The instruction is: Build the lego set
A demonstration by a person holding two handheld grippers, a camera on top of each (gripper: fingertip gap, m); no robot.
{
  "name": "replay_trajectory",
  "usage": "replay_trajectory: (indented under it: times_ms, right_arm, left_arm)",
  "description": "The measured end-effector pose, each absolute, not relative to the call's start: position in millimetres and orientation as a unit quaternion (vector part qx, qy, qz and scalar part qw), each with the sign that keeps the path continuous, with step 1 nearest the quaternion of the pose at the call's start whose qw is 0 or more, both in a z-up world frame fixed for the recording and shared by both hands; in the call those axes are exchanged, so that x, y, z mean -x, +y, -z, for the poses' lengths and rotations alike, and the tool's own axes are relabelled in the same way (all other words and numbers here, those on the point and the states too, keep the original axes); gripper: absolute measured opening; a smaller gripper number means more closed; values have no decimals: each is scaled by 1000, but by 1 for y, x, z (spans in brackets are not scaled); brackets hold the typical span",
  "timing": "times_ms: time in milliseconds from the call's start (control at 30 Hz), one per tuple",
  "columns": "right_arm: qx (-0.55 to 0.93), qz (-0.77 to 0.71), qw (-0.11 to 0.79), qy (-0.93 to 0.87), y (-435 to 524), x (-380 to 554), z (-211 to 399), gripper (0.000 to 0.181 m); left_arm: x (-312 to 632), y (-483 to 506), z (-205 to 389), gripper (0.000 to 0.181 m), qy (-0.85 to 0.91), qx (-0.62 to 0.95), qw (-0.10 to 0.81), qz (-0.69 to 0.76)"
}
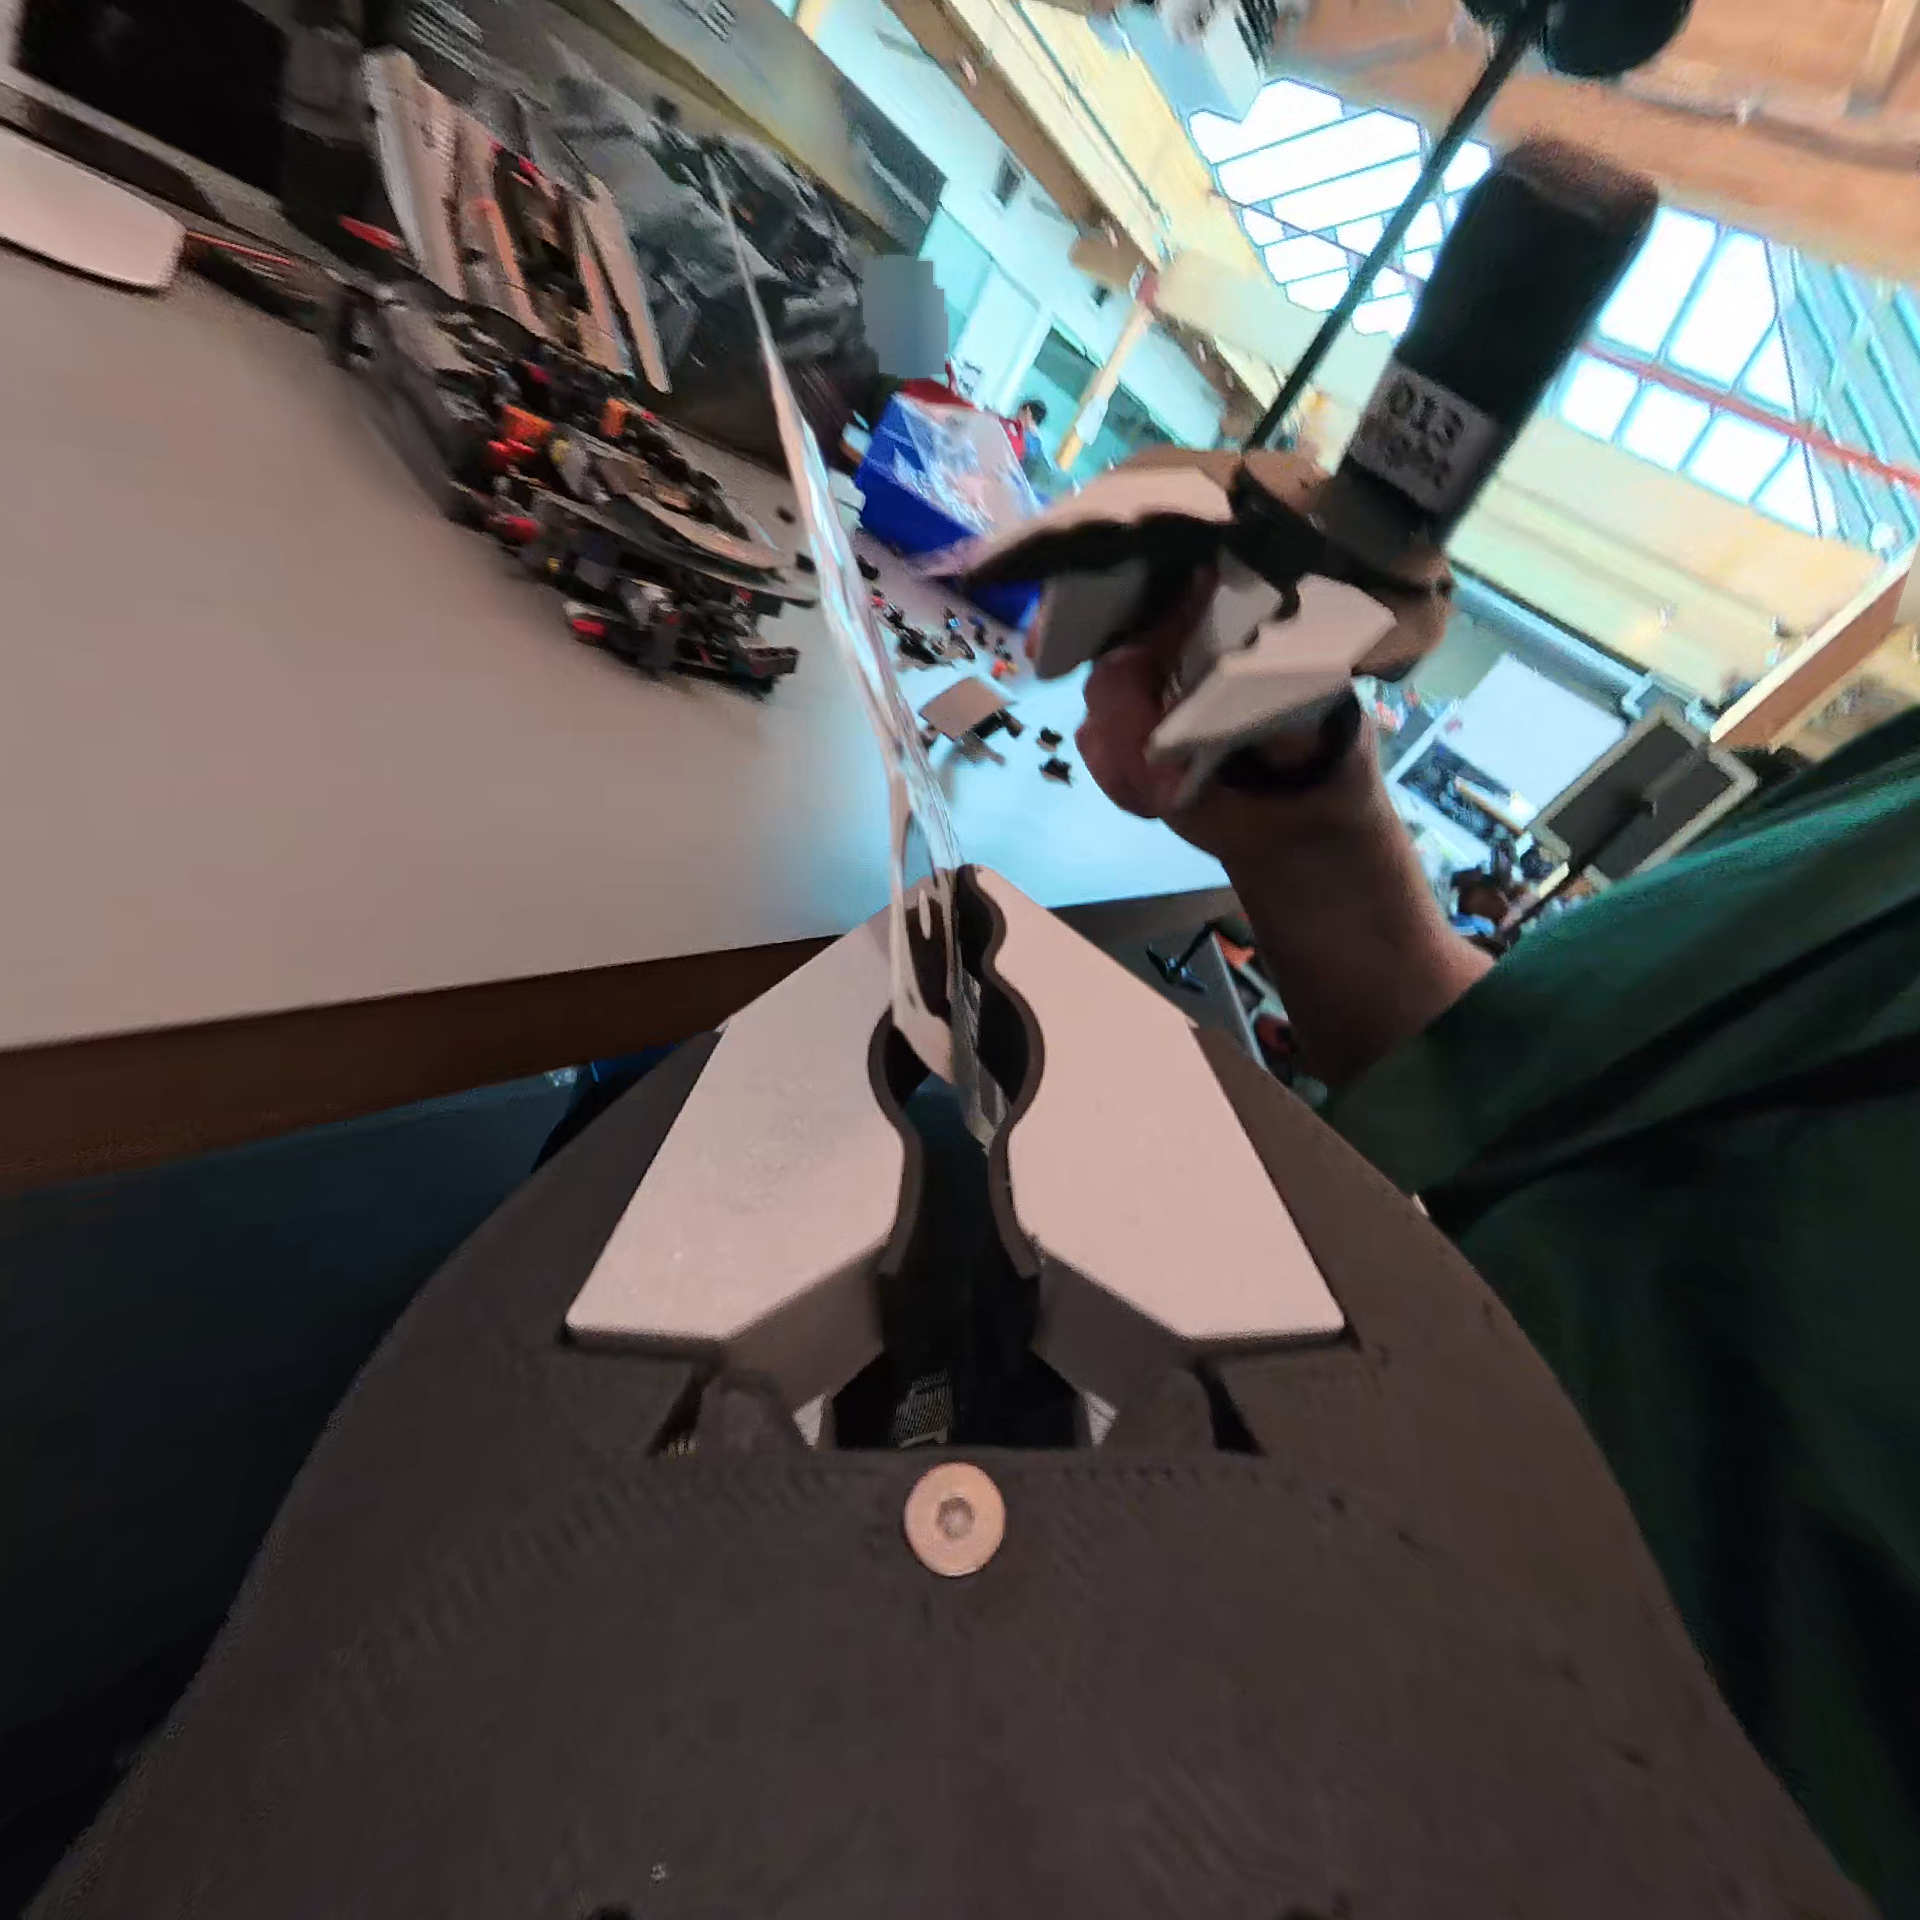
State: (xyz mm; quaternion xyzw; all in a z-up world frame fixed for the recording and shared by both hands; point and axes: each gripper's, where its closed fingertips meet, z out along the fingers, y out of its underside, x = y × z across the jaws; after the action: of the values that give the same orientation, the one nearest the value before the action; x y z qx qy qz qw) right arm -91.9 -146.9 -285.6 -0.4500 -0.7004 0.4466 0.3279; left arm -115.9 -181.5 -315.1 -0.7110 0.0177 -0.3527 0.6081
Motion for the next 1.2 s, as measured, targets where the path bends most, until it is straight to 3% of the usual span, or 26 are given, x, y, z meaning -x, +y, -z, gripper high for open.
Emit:
replay_trajectory:
  times_ms: [167,667,800,933,1100,1200]
  right_arm:
    - [492,-470,379,-627,-94,76,255,62]
    - [525,-564,242,-590,-76,69,266,46]
    - [510,-583,222,-592,-84,70,263,39]
    - [475,-617,194,-596,-97,62,255,0]
    - [462,-625,211,-592,-99,54,248,0]
    - [462,-645,219,-568,-93,49,239,0]
  left_arm:
    - [99,-168,300,0,72,707,595,375]
    - [71,-151,300,0,130,702,535,452]
    - [62,-155,307,0,156,711,510,458]
    - [59,-153,308,0,165,714,505,456]
    - [60,-147,302,0,168,708,523,443]
    - [65,-138,289,12,150,686,555,446]
